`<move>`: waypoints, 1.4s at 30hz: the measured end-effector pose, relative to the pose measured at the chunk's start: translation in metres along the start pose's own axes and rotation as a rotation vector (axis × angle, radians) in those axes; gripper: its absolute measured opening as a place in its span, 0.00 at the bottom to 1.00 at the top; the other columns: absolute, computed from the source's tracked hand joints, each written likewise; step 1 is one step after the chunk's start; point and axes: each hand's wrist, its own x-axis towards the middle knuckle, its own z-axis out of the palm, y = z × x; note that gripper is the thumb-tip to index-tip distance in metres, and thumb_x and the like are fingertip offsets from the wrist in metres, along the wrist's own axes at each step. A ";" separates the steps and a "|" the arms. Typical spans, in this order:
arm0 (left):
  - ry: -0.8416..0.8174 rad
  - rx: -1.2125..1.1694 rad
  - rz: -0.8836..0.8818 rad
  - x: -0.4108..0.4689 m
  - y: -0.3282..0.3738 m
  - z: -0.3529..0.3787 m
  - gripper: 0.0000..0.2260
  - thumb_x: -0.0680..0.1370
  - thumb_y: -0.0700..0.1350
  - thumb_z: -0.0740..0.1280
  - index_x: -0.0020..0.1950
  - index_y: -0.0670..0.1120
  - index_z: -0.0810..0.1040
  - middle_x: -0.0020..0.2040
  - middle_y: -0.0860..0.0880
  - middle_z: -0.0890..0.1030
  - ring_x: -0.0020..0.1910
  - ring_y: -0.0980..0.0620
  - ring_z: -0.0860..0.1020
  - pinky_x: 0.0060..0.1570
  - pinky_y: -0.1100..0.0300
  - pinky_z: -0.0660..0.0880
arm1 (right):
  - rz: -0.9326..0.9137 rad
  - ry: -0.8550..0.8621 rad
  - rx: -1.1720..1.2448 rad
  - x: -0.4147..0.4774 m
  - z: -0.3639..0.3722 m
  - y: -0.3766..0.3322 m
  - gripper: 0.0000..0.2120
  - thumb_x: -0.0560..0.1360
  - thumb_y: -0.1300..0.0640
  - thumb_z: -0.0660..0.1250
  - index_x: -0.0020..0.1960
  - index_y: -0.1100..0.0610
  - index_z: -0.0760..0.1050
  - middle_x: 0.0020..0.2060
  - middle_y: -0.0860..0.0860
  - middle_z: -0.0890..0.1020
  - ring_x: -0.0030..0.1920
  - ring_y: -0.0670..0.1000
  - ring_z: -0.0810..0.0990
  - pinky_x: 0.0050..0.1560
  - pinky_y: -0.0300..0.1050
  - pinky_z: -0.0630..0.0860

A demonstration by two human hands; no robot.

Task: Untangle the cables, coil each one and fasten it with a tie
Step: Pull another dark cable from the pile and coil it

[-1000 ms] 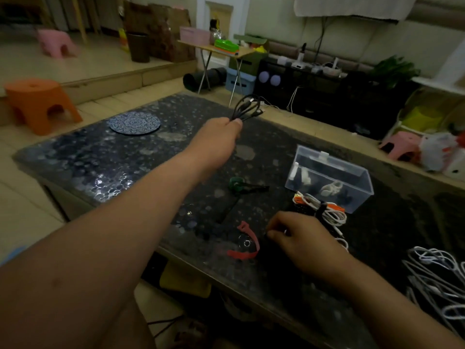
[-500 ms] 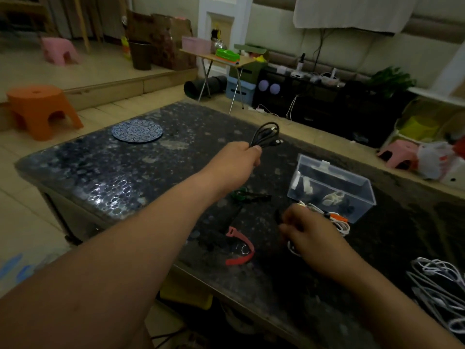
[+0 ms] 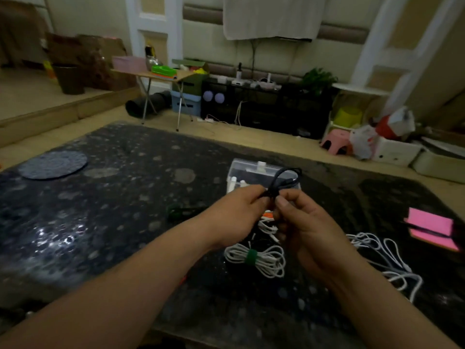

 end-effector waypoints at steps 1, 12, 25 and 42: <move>-0.011 0.030 0.008 0.004 0.003 0.006 0.10 0.87 0.51 0.59 0.56 0.54 0.80 0.44 0.56 0.84 0.42 0.53 0.81 0.46 0.48 0.80 | -0.014 0.027 -0.013 0.000 -0.003 0.001 0.09 0.82 0.58 0.68 0.46 0.49 0.83 0.35 0.49 0.78 0.33 0.46 0.73 0.35 0.43 0.70; -0.079 0.011 -0.033 0.027 0.010 0.037 0.14 0.86 0.54 0.58 0.65 0.57 0.81 0.56 0.53 0.86 0.59 0.50 0.83 0.65 0.41 0.77 | -0.109 0.196 -0.136 -0.006 -0.024 -0.001 0.06 0.83 0.59 0.68 0.49 0.55 0.82 0.35 0.51 0.81 0.33 0.46 0.75 0.31 0.36 0.70; 0.074 -0.167 -0.083 0.024 0.029 0.057 0.19 0.88 0.53 0.57 0.39 0.49 0.71 0.29 0.57 0.70 0.27 0.59 0.67 0.35 0.55 0.64 | -0.134 0.345 -0.213 -0.006 -0.040 0.004 0.12 0.79 0.50 0.73 0.45 0.59 0.83 0.45 0.64 0.86 0.44 0.57 0.82 0.53 0.63 0.80; -0.024 -0.786 -0.162 0.028 0.041 0.060 0.07 0.87 0.43 0.56 0.51 0.46 0.71 0.30 0.49 0.68 0.27 0.55 0.60 0.23 0.64 0.53 | -0.279 0.272 -0.246 -0.012 -0.064 0.003 0.04 0.81 0.55 0.72 0.52 0.56 0.84 0.47 0.55 0.88 0.52 0.56 0.86 0.58 0.58 0.79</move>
